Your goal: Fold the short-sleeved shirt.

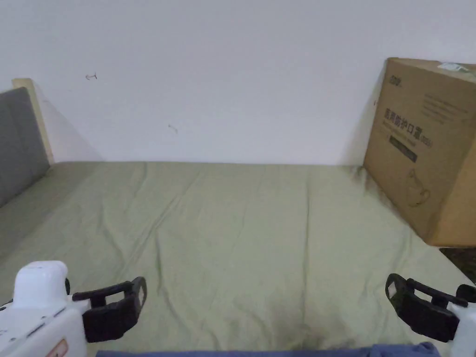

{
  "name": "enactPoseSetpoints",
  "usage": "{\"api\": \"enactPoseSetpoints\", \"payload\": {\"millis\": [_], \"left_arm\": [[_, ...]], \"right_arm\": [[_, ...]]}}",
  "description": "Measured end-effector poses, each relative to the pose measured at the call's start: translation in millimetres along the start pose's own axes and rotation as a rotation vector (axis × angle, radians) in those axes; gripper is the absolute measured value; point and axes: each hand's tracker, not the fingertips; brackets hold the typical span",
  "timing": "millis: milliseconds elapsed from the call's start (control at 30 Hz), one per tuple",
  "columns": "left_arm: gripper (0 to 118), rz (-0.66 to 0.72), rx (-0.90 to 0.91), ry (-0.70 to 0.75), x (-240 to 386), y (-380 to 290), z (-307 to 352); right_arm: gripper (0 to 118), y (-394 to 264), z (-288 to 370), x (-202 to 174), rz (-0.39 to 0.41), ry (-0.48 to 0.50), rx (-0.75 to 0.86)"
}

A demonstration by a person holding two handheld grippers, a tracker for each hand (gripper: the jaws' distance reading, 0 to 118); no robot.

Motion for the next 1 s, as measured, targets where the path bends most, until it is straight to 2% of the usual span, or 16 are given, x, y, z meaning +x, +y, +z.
{"api": "enactPoseSetpoints", "payload": {"millis": [33, 67, 100, 167, 267, 533, 600, 667, 767, 800, 833, 867, 900, 933, 967, 1000], "left_arm": [[110, -0.029, 0.081, 0.018, 8.9, -1.9, -0.6], [95, -0.047, 0.147, 0.013, 21.6, -0.9, 1.4], [70, -0.057, 0.180, 0.002, 31.1, 0.3, 1.6], [0, -0.066, 0.196, 0.032, 54.2, 2.8, 0.8], [1, -0.065, 0.201, 0.039, 63.6, 7.6, 0.8], [1, 0.019, 0.126, 0.100, 38.5, 21.2, -11.2], [1, 0.069, 0.012, 0.027, 12.6, 25.4, -26.9], [1, 0.198, -0.222, -0.121, -30.7, 23.5, -53.9], [2, 0.545, -0.596, -0.294, -101.5, -15.8, -92.3], [3, 0.607, -0.631, -0.306, -118.5, -33.2, -94.6], [16, 0.620, -0.649, -0.290, -133.9, -49.6, -91.7], [57, 0.571, -0.649, -0.226, -147.1, -61.2, -89.8], [89, 0.539, -0.664, -0.162, -160.0, -72.5, -89.5], [109, 0.553, -0.693, -0.144, -172.8, -86.4, -90.6], [118, 0.615, -0.703, -0.157, -166.7, -102.0, -79.5], [117, 0.669, -0.699, -0.172, -173.4, -113.3, -77.5]], "right_arm": [[106, 0.6, 1.4, -12.8, 0.025, -0.019, 0.075], [98, -10.2, -8.1, -11.3, 0.048, -0.069, 0.122], [78, -8.5, -10.7, -19.8, 0.066, -0.102, 0.142], [1, -3.8, -14.4, -29.4, 0.046, -0.074, 0.144], [1, -1.7, -20.5, -31.1, 0.000, -0.053, 0.119], [1, -5.4, -20.9, -29.1, 0.059, -0.097, 0.118], [1, -5.5, -26.0, -28.3, 0.052, -0.094, 0.086], [1, -9.3, -33.4, -25.1, 0.041, -0.096, 0.044], [1, -14.7, -40.4, -23.5, 0.015, -0.088, -0.015], [1, -17.1, -42.1, -23.5, 0.010, -0.083, -0.027], [1, -19.2, -43.4, -25.1, 0.010, -0.076, -0.043], [1, -21.1, -44.7, -27.3, 0.013, -0.070, -0.060], [1, -23.8, -46.8, -29.3, 0.020, -0.063, -0.076], [1, -27.0, -49.4, -32.0, 0.034, -0.057, -0.092], [1, -30.3, -52.5, -35.3, 0.052, -0.053, -0.110], [1, -31.1, -53.9, -38.6, 0.068, -0.052, -0.124]]}}
